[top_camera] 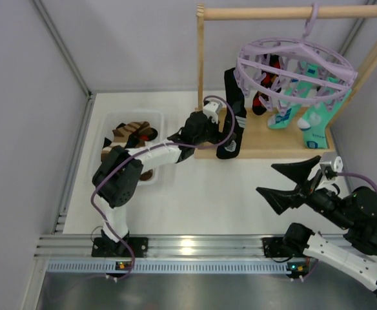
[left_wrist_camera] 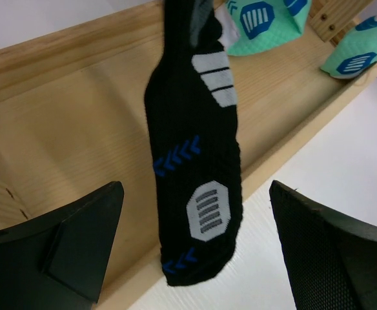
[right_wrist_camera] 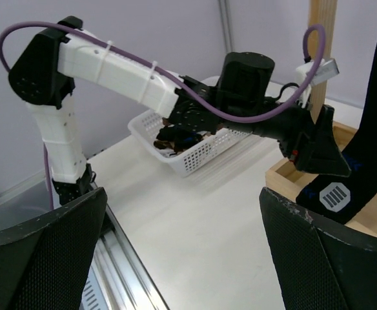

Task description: Remove the socks clipped to the hanger

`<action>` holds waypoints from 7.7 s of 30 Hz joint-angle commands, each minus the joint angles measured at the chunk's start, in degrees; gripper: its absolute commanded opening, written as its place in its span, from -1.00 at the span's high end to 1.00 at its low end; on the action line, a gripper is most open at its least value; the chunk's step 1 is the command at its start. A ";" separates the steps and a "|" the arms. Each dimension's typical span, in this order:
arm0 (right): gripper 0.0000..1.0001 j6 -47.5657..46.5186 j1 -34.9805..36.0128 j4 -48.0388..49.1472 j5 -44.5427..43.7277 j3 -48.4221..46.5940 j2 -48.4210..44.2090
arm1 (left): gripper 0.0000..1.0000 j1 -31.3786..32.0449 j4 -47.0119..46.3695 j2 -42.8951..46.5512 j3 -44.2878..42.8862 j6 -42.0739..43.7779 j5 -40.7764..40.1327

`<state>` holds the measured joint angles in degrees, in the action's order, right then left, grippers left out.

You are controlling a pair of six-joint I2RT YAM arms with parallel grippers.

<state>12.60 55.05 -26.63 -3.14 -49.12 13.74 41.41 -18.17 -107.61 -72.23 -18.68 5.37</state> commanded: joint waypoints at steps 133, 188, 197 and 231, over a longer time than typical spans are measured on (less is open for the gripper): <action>1.00 -11.02 -13.82 0.44 -62.43 -32.00 51.48 | 1.00 44.99 4.11 2.30 2.43 2.16 -52.21; -0.99 0.94 -14.97 -3.60 -37.30 -8.62 26.60 | 1.00 -32.44 55.18 13.32 -5.03 -10.23 -15.92; -0.99 1.02 -14.97 -4.04 -32.11 -5.72 23.44 | 0.78 -32.79 55.26 6.54 -4.06 -13.32 -18.03; -0.99 2.78 -14.97 -0.97 -8.65 -3.08 3.23 | -0.96 5.61 -0.45 9.46 -1.48 3.29 -9.67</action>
<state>14.81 40.69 -31.68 -17.76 -52.16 17.93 46.89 -7.70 -92.31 -67.46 -18.06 -3.92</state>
